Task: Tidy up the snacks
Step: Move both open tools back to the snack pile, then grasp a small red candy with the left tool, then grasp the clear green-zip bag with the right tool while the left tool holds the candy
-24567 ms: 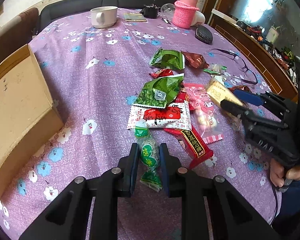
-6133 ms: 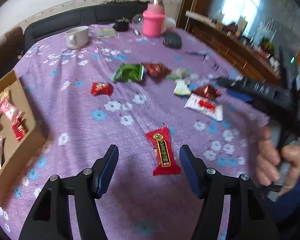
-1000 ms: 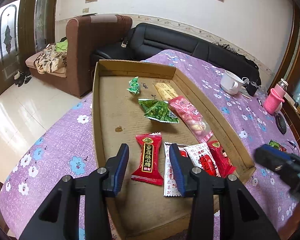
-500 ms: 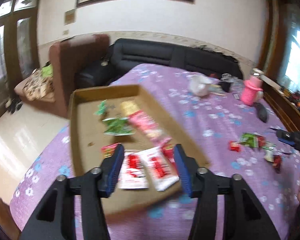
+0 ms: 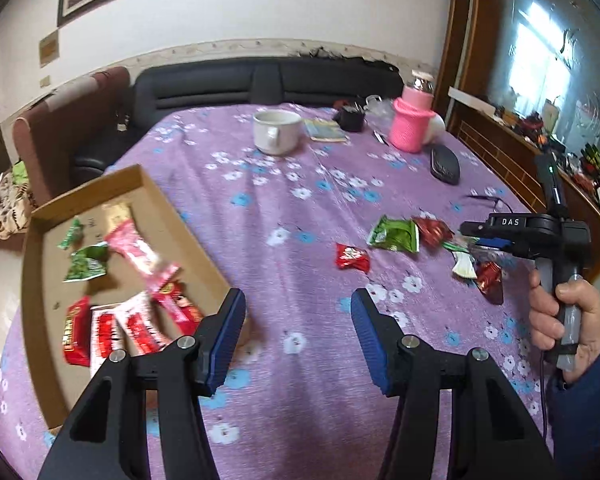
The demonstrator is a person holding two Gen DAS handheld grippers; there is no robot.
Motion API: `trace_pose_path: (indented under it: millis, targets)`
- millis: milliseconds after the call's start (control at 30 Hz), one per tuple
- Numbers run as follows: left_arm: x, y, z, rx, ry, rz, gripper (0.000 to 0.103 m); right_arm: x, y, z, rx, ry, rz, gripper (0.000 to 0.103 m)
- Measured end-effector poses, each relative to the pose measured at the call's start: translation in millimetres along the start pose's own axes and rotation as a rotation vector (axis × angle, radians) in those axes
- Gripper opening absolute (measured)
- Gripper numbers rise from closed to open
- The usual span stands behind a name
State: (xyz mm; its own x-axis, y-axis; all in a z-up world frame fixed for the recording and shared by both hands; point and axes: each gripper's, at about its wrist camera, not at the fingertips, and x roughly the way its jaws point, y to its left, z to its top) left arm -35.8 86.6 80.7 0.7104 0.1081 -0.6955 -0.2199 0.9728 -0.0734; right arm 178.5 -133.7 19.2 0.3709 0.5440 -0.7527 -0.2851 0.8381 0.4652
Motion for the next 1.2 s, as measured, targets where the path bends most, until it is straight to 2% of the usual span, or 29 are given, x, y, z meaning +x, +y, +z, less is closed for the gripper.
trace_pose_path:
  millis: [67, 133, 300, 467, 533, 600, 667, 767, 800, 833, 900, 1067, 1200]
  targets:
    - [9, -2, 2, -0.002, 0.032, -0.016, 0.054, 4, 15, -9, -0.044, 0.069, 0.144, 0.037]
    - [19, -3, 6, -0.015, 0.065, -0.031, 0.054, 1, 30, -15, -0.087, 0.082, 0.220, 0.037]
    - [48, -14, 21, -0.017, 0.133, -0.039, 0.054, -21, 27, -13, -0.080, -0.020, 0.175, 0.037]
    - [97, -26, 44, -0.051, 0.216, -0.079, 0.054, -31, 14, -13, -0.019, -0.043, 0.186, 0.037]
    - [119, -29, 49, -0.060, 0.254, -0.064, 0.054, -32, 14, -10, -0.014, -0.058, 0.192, 0.037]
    - [133, -36, 51, -0.025, 0.273, -0.041, 0.054, -34, 14, -9, -0.014, -0.061, 0.195, 0.037]
    - [140, -42, 50, -0.002, 0.266, 0.007, 0.054, -35, 14, -10, -0.006, -0.061, 0.207, 0.037]
    - [150, -48, 46, 0.011, 0.267, -0.017, 0.052, -35, 18, -11, -0.019, -0.054, 0.211, 0.037]
    - [153, -52, 44, 0.023, 0.270, -0.017, 0.047, -35, 19, -12, -0.025, -0.052, 0.209, 0.037]
    - [152, -57, 43, 0.052, 0.242, 0.004, 0.034, -34, 21, -12, -0.034, -0.051, 0.206, 0.037]
    - [150, -62, 38, 0.073, 0.226, -0.005, 0.024, -33, 23, -13, -0.046, -0.053, 0.193, 0.037]
    - [137, -52, 31, 0.038, 0.187, -0.042, 0.021, -19, 27, -16, -0.088, -0.042, 0.132, 0.037]
    - [130, -37, 37, 0.006, 0.141, -0.064, 0.021, -1, 31, -15, -0.119, -0.038, 0.059, 0.038]
